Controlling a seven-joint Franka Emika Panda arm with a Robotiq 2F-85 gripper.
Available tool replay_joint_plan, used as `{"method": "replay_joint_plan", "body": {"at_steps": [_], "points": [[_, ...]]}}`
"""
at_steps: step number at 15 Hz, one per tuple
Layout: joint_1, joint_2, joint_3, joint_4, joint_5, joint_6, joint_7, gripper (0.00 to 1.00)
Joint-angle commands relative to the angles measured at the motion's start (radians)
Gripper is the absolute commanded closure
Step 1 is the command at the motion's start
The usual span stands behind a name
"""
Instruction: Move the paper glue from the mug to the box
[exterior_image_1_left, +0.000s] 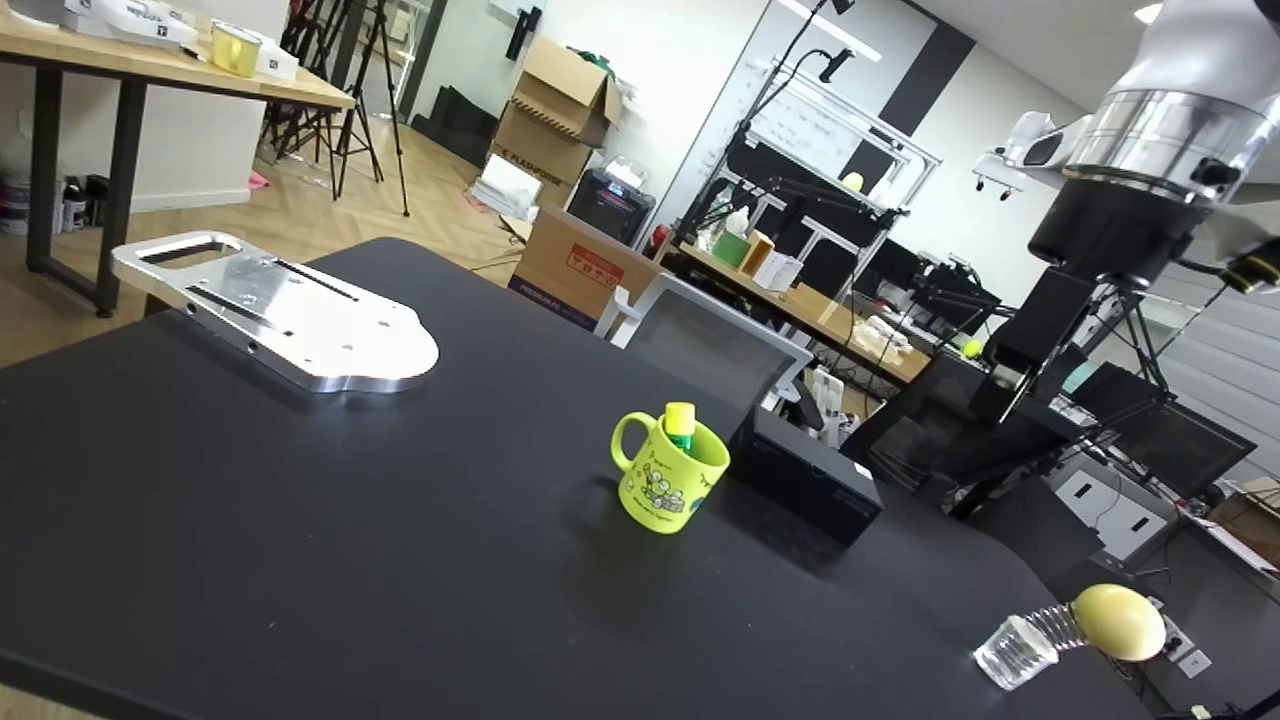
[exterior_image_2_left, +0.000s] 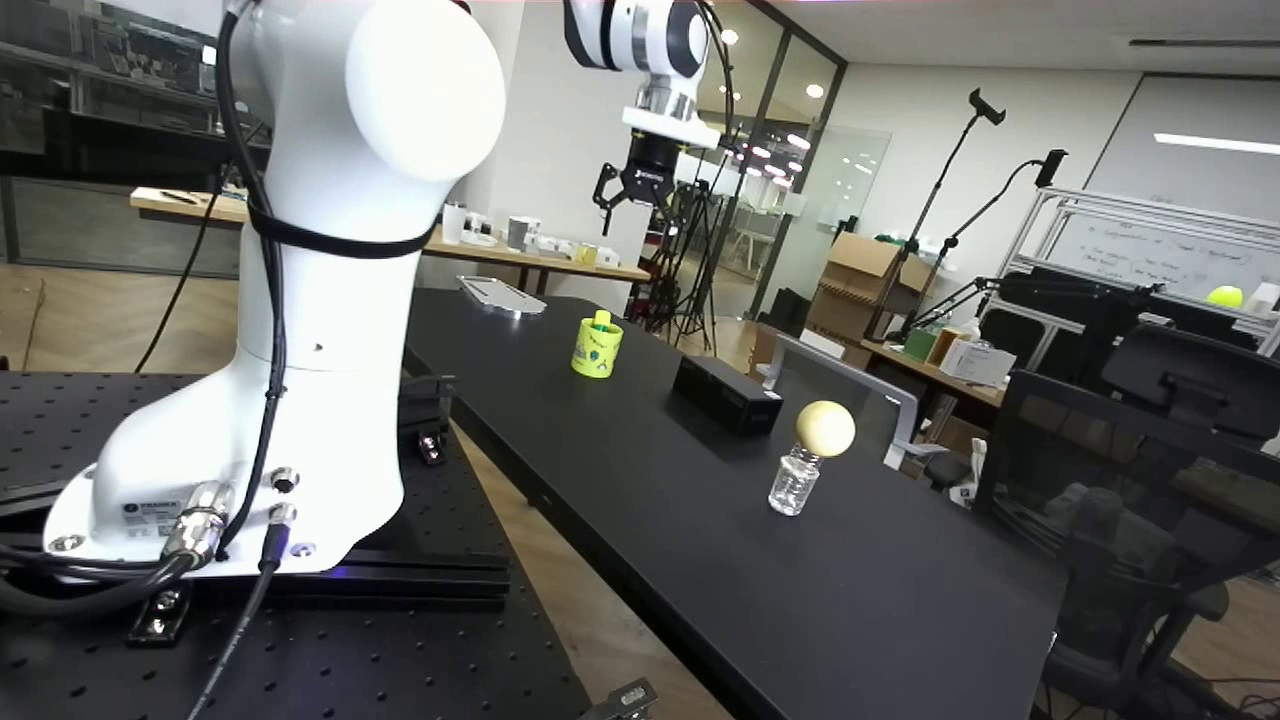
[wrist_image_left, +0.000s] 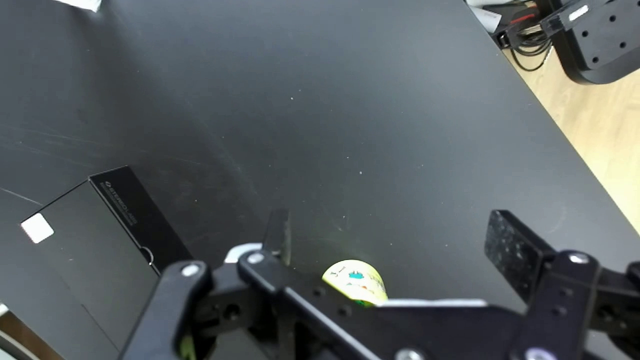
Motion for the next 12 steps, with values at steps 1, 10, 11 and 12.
{"method": "replay_joint_plan", "body": {"at_steps": [1,10,11,12], "points": [[0.0,0.001,0.0,0.002,0.0,-0.002,-0.002,0.0],[0.002,0.118,0.006,0.1,-0.077,-0.021,-0.019,0.0],[0.002,0.149,0.008,0.127,-0.097,-0.024,-0.015,0.0],[0.005,0.189,0.01,0.165,-0.108,-0.032,-0.019,0.0]]}}
